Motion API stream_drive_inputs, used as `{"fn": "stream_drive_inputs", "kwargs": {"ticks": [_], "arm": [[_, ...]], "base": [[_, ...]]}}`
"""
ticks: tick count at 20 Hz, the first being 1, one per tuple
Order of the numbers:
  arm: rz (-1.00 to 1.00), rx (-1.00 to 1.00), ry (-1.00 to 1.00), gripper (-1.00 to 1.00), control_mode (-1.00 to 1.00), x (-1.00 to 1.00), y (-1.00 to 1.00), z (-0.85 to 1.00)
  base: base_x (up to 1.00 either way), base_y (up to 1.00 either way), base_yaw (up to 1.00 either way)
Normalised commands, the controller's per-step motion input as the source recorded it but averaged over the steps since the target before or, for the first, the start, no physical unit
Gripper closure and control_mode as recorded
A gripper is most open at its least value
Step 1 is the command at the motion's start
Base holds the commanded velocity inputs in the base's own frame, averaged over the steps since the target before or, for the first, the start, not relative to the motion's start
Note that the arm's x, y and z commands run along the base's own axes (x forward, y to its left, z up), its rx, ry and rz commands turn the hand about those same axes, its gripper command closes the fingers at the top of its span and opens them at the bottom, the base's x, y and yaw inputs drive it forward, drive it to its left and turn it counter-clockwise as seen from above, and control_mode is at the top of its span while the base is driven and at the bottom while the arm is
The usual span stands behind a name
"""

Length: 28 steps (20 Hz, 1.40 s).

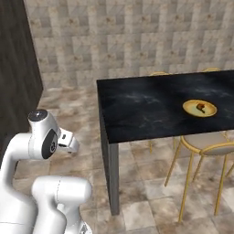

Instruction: Take the chicken drumsticks from the pan and place one on each plate on the dining counter.

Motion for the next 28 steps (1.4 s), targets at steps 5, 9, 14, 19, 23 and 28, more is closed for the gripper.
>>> {"fn": "stream_drive_inputs", "kwargs": {"ticks": [5, 9, 14, 19, 23, 28], "arm": [[0.0, 0.0, 0.0, -1.0, 1.0, 0.0, 0.0, 0.0], [0.0, 0.0, 0.0, -1.0, 1.0, 0.0, 0.0, 0.0], [0.0, 0.0, 0.0, -1.0, 1.0, 0.0, 0.0, 0.0], [0.0, 0.0, 0.0, -1.0, 1.0, 0.0, 0.0, 0.0], [0.0, 0.0, 0.0, -1.0, 1.0, 0.0, 0.0, 0.0], [0.0, 0.0, 0.0, -1.0, 1.0, 0.0, 0.0, 0.0]], "base": [[0.42, 1.0, -0.17], [0.48, 0.98, -0.21], [0.49, 0.97, -0.21], [0.52, 0.95, -0.22], [0.53, 0.95, -0.22], [0.58, 0.89, -0.26]]}}
